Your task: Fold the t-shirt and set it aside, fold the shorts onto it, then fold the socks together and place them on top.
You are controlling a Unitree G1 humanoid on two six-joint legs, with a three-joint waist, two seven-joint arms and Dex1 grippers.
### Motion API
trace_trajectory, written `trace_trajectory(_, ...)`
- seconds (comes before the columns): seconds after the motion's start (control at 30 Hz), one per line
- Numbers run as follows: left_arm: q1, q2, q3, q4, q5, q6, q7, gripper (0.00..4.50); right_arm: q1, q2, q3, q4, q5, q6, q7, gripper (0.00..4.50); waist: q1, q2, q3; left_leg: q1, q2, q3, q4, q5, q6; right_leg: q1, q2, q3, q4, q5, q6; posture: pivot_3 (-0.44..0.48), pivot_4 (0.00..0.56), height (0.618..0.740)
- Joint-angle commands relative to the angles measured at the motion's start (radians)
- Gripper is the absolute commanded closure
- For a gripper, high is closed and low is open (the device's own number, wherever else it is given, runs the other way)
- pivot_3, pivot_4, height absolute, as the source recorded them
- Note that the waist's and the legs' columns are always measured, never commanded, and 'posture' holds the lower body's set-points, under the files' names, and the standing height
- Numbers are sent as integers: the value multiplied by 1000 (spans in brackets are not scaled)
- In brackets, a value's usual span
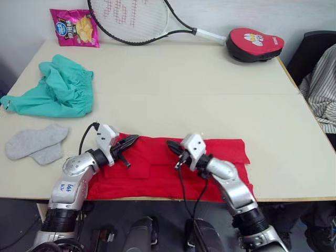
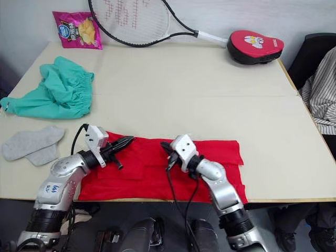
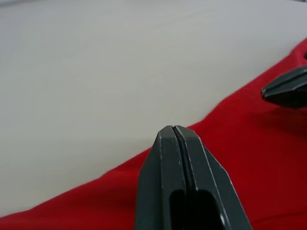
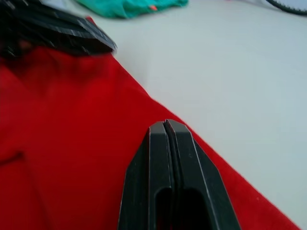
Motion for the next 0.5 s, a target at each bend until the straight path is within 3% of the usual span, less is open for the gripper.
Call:
trace_trajectory(0.03, -11, -14, 18, 19, 47, -2, 65, 4500, 2, -5, -92, 37, -9, -29, -92, 4483, -1, -1, 0, 0, 0, 0, 0, 0, 0, 0, 0, 0, 0, 0, 0, 0, 150, 740)
trace_trajectory(0.23, -26, -26, 46, 107, 113, 22, 179, 4500, 61, -131, -219, 68, 15, -57, -81, 4483, 0, -2, -2, 1, 0, 0, 0, 0, 0, 1, 0, 0, 0, 0, 0, 0, 150, 740)
trace_trajectory(0.33, -91, -36, 110, 225, 108, 30, 266, 4500, 119, -215, -350, 111, 53, -78, -93, 4483, 2, -5, -6, 2, 0, -1, 0, 0, 0, 2, 0, 0, 0, 0, 0, 0, 150, 740)
trace_trajectory(0.5, -131, -31, 158, 317, 79, -32, 233, 4500, 160, -259, -455, 154, 99, -141, -85, 4483, -3, -9, -11, 10, 1, 0, -3, -2, -3, 9, -1, 0, -2, 0, 0, 0, 150, 740)
